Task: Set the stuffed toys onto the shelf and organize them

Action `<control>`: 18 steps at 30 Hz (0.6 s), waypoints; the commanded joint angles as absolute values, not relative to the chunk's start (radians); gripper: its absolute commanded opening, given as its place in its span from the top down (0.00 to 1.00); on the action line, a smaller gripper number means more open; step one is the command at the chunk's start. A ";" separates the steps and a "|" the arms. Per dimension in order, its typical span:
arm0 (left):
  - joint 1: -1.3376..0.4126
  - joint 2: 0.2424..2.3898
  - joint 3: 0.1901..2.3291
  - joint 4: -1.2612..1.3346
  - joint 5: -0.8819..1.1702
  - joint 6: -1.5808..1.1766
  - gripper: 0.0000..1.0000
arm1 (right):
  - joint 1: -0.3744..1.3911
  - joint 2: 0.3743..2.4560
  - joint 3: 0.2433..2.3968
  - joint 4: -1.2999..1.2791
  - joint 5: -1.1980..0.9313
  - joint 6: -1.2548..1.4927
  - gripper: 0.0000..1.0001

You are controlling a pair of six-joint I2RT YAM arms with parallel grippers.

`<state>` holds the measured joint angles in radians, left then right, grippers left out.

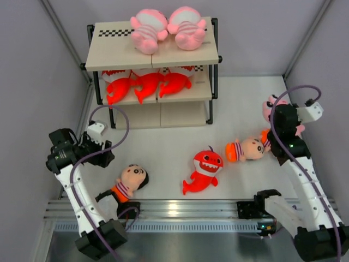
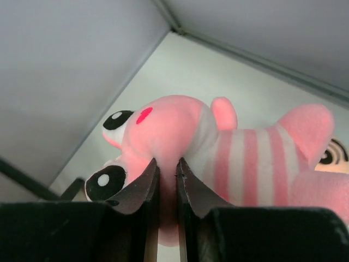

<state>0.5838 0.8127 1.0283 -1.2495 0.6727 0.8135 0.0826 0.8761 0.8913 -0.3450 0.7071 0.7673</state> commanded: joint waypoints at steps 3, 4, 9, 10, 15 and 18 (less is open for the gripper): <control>0.370 0.874 0.986 -1.197 0.652 0.792 0.32 | 0.418 0.818 0.923 -0.402 0.868 0.762 1.00; 0.257 0.882 0.962 -1.152 0.549 0.743 0.32 | 0.536 0.822 0.936 -0.413 0.927 0.784 1.00; -0.096 0.882 0.923 -1.046 0.382 0.571 0.32 | 0.888 0.925 1.032 -0.474 1.126 0.834 1.00; -0.171 0.865 0.926 -1.046 0.380 0.560 0.30 | 0.998 0.966 1.048 -0.482 1.176 0.841 1.00; -0.334 0.848 1.018 -1.048 0.383 0.519 0.17 | 1.224 1.116 1.178 -0.476 1.206 0.848 1.00; -0.367 0.883 1.098 -1.051 0.403 0.508 0.11 | 1.276 1.210 1.247 -0.414 1.128 0.839 1.00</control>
<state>-0.3408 0.8684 0.9970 -1.1000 0.3985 0.5526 1.2327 1.1664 1.1645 -0.4564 1.1156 0.8341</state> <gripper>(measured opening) 0.871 0.131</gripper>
